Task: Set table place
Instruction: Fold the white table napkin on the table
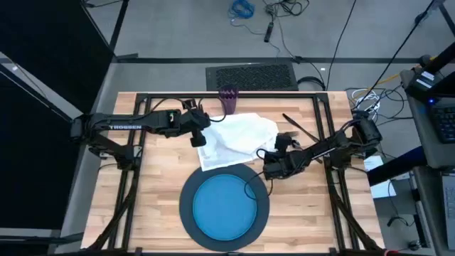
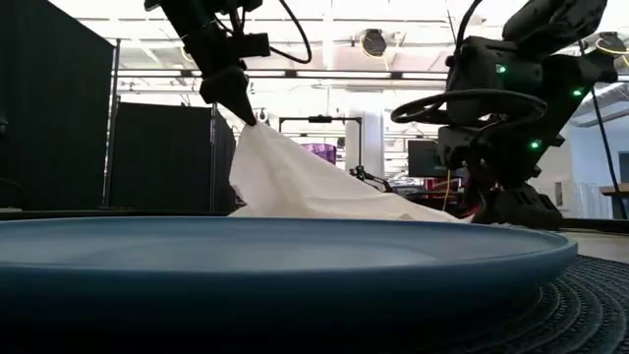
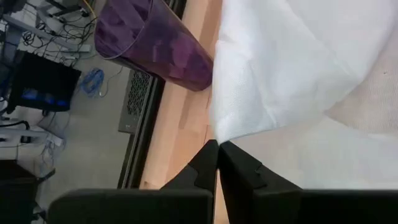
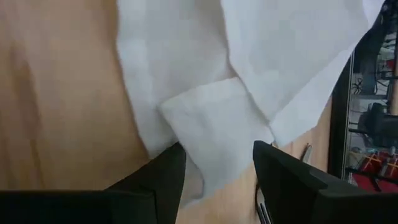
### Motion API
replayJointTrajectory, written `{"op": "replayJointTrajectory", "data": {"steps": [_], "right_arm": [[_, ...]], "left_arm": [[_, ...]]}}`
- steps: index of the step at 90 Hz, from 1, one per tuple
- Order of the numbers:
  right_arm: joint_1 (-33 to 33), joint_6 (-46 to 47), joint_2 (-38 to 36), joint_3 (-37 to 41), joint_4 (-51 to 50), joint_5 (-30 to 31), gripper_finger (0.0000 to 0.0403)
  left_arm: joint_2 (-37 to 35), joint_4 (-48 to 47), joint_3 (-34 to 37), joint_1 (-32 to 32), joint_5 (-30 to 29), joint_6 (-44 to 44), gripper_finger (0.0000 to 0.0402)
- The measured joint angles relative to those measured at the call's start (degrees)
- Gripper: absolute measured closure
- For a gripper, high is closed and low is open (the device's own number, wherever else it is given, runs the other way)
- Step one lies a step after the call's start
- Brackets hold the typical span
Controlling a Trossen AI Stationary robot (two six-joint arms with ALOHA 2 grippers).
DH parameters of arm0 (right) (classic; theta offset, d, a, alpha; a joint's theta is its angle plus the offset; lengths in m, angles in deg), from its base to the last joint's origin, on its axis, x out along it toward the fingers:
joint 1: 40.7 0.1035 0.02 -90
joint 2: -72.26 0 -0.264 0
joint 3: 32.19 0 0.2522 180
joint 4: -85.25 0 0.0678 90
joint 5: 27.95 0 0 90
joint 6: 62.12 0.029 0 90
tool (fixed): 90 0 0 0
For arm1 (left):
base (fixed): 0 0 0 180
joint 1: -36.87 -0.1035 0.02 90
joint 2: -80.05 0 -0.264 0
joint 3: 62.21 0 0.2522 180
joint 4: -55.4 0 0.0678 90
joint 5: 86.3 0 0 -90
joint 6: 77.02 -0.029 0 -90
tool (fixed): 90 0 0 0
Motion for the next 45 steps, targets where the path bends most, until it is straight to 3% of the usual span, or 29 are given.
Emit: {"op": "replayJointTrajectory", "data": {"steps": [26, 33, 45], "right_arm": [[-3.81, 0.36, 0.26, 0.02, 1.76, -0.25, 0.025], [-4.38, 1.46, 0.26, 0.02, 1.74, -0.74, 0.0288], [-4.89, 3.23, 0.26, 0.02, 1.83, -2.52, 0.0386]], "left_arm": [[0.0, -0.04, 0.0, 0.02, 0.24, 0.04, 0.0402], [-0.01, -0.06, 0.0, 0.0, 0.26, 0.04, 0.0402], [-0.02, -0.11, 0.0, 0.0, 0.39, 0.04, 0.0402]]}}
